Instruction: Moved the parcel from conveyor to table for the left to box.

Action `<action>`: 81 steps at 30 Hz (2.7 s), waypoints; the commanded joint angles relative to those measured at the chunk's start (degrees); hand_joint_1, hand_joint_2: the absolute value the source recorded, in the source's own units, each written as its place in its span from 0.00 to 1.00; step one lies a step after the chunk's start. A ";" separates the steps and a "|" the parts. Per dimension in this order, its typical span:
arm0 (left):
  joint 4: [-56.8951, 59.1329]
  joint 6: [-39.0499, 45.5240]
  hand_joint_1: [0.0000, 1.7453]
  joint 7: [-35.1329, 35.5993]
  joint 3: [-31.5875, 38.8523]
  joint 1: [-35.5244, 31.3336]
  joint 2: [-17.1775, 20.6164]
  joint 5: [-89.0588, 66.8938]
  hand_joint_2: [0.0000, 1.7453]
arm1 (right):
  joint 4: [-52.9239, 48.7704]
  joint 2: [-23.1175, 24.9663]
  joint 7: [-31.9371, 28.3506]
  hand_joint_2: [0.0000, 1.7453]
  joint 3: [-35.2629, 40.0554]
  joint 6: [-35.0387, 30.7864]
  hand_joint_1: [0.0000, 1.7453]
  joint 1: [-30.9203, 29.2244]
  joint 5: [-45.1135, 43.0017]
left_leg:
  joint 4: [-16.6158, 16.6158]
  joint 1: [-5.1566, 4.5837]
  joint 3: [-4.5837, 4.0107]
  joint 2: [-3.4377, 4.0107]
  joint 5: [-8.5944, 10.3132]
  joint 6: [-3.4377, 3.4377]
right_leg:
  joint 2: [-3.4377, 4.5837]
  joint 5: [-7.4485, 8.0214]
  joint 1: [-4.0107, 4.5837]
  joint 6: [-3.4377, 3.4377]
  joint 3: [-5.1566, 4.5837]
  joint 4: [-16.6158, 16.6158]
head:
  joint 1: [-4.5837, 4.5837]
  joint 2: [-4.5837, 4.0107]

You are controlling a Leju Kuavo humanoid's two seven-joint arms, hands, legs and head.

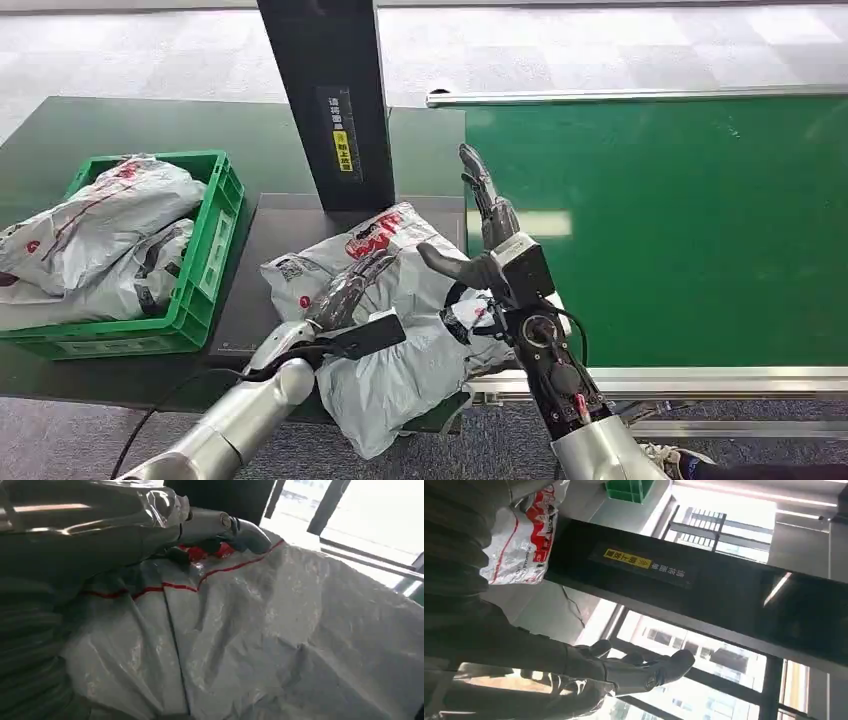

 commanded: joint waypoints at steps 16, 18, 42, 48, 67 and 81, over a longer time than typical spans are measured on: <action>-4.58 2.52 1.00 -10.30 12.63 4.67 -1.42 11.99 1.00 | 12.41 1.69 15.88 1.00 -8.86 12.34 0.00 -1.77 -24.15 | -0.06 -0.02 0.32 0.01 -0.02 0.05 | 0.01 -0.03 -0.02 0.02 0.32 -0.05 | 0.02 0.00; -4.60 3.30 1.00 -11.04 12.74 4.63 -1.60 13.37 1.00 | 17.87 1.55 18.14 1.00 -9.15 15.95 0.00 -3.46 -28.91 | -0.15 -0.05 0.42 -0.02 0.00 0.10 | -0.01 -0.02 -0.05 0.05 0.43 -0.13 | 0.02 0.00; -41.18 30.27 1.00 -26.93 23.16 14.17 -6.76 5.52 1.00 | 5.68 -2.36 13.70 1.00 5.55 -8.22 0.00 0.20 -7.71 | 0.08 -0.01 -0.07 -0.20 -0.06 0.11 | -0.17 -0.09 0.00 0.06 -0.01 0.04 | 0.00 0.00; -52.52 30.27 1.00 -26.93 33.61 11.46 -11.57 -9.66 1.00 | 6.50 -2.17 12.53 1.00 5.52 -8.34 0.00 -0.63 -7.13 | 0.07 0.01 -0.10 -0.11 -0.02 0.08 | -0.10 -0.04 0.02 0.03 -0.06 0.04 | 0.02 0.00; -17.24 30.27 1.00 -2.72 56.78 -11.76 0.82 -45.52 1.00 | 13.64 1.51 10.63 1.00 7.93 -5.39 0.00 -4.77 -5.92 | -0.09 -0.06 0.18 -0.01 0.09 0.06 | 0.02 -0.03 -0.04 0.01 0.10 0.02 | 0.00 0.00; 23.49 22.93 1.00 39.61 24.03 -26.16 19.24 -48.23 1.00 | 13.22 1.87 11.81 1.00 9.07 -2.61 0.00 -5.53 -4.46 | -0.03 -0.03 0.04 -0.01 0.15 0.00 | -0.01 0.00 -0.01 -0.02 -0.04 0.09 | 0.04 0.02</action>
